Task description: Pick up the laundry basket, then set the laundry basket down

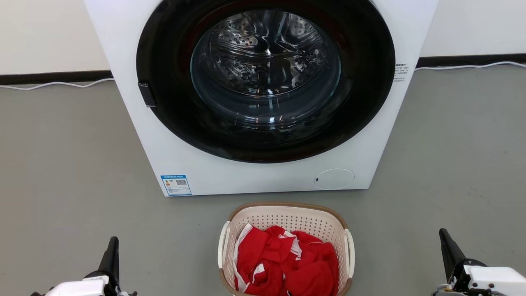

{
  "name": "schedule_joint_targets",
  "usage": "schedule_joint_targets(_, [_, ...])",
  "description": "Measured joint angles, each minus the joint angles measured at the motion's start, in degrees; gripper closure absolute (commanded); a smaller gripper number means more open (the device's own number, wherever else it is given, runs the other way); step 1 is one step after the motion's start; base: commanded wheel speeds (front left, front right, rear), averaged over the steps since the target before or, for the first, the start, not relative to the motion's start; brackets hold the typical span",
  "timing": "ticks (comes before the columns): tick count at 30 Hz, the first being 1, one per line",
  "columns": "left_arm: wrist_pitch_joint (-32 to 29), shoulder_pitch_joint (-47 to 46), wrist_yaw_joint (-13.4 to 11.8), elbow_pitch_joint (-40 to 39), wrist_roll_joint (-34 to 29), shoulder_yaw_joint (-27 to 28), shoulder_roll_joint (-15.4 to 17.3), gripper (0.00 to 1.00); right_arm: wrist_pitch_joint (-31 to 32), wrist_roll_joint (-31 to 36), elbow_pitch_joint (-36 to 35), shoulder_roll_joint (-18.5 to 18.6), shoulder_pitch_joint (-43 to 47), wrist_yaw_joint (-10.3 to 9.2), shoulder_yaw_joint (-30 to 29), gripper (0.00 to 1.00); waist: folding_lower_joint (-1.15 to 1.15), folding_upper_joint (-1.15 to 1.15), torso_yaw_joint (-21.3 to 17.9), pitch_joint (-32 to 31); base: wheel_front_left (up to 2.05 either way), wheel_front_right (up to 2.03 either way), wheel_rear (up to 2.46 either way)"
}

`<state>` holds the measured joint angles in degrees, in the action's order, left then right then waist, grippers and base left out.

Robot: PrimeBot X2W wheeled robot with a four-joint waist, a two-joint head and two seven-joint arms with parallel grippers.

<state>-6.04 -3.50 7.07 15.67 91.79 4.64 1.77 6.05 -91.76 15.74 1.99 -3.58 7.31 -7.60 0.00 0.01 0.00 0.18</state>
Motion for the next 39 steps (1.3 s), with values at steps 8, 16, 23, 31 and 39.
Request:
schedule_joint_targets(8, [0.0,0.0,0.0,0.0,0.0,0.0,0.0,1.00,0.0,0.0,0.0,0.0,0.0,0.00,0.0,1.00,0.00,0.00,0.0,0.0,0.00,0.00,0.00])
schedule_joint_targets(16, [0.0,0.0,0.0,0.0,0.0,0.0,0.0,1.00,0.0,0.0,0.0,0.0,0.0,0.00,0.0,1.00,0.00,0.00,0.0,0.0,0.00,0.00,0.00])
schedule_joint_targets(23, [0.0,0.0,0.0,0.0,0.0,0.0,0.0,1.00,0.0,0.0,0.0,0.0,0.0,0.00,0.0,1.00,0.00,0.00,0.0,0.0,0.00,0.00,0.00])
schedule_joint_targets(31, [0.0,0.0,0.0,0.0,0.0,0.0,0.0,1.00,0.0,0.0,0.0,0.0,0.0,0.00,0.0,1.00,0.00,0.00,0.0,0.0,0.00,0.00,0.00])
schedule_joint_targets(39, [0.0,0.0,0.0,0.0,0.0,0.0,0.0,1.00,0.0,0.0,0.0,0.0,0.0,0.00,0.0,1.00,0.00,0.00,0.0,0.0,0.00,0.00,0.00])
